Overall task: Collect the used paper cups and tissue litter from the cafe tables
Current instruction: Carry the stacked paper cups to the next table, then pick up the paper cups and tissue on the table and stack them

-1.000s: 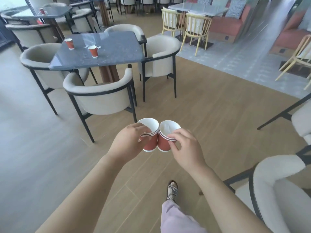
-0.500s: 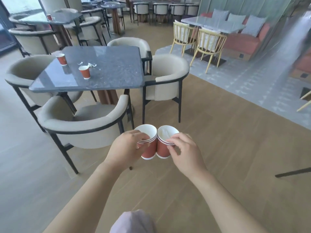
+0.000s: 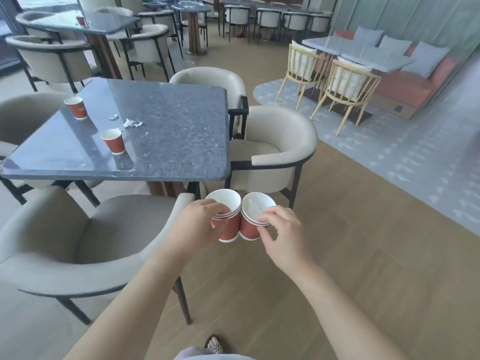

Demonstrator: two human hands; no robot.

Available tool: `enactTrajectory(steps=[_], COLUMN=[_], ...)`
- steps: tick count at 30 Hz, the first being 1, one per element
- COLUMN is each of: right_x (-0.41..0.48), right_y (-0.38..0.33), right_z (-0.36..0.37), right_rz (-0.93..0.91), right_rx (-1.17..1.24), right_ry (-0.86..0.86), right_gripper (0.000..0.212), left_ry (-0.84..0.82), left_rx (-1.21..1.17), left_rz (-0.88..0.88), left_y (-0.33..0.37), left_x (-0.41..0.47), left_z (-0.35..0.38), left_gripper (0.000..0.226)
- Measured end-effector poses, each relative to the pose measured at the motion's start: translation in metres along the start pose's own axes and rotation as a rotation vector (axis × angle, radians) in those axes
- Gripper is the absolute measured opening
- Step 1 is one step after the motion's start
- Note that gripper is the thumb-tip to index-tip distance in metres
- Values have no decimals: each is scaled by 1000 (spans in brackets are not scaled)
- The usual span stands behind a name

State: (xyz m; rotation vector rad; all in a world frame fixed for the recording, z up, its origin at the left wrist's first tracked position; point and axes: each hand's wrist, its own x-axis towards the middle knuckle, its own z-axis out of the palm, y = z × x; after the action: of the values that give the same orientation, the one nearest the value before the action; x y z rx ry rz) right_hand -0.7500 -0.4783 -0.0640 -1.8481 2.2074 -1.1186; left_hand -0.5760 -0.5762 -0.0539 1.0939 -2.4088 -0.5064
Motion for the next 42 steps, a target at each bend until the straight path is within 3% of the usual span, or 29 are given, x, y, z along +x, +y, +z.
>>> enactTrajectory(steps=[9,23,32,42], right_x=[156,403,483,570], right_y=[64,164,141,86], right_z=[58,167,241,341], right_rz=[-22,-254,-423,-477], right_rx=[46,147,226,206], right_ry=[-77,-346,-527,-646], right_gripper=[13,20,11,13], left_ry=[-11,82,112,154], left_rx=[-78,96,163,173], left_rz=[-113,-425,-649,-704], left_y=[-50,-142,-203,-317], left_x=[142,343,360,405], left_z=[23,70,48,18], left_gripper=[12,21,20,21])
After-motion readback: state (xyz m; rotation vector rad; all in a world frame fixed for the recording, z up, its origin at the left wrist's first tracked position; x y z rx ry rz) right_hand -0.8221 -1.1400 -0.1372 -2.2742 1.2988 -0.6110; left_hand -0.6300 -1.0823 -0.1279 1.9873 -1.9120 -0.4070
